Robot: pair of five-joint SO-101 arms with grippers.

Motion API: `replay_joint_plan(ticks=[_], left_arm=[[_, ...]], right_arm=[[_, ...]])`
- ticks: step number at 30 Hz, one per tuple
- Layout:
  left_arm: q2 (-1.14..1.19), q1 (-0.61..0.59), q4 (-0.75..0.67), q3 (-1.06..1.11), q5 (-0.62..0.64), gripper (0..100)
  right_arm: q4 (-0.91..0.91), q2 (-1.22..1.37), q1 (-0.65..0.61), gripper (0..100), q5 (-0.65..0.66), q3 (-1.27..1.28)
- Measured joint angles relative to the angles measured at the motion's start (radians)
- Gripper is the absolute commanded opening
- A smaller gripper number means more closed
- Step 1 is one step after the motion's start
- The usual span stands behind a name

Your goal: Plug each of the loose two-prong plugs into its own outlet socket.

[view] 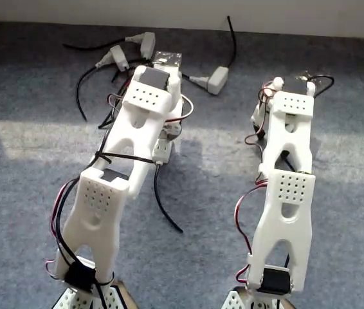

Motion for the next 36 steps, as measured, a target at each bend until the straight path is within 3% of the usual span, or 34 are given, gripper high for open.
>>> replay_joint_plan(ticks=[18, 36], left_arm=[[0.025, 0.003, 0.041, 0.012, -0.031, 1], [-0.308, 0.034, 0.043, 0.574, -0.031, 1]], right_arm=[[0.000, 0.000, 0.000, 26.8, 0.000, 0.000], [0.000, 0.000, 0.000, 26.8, 0.000, 0.000]])
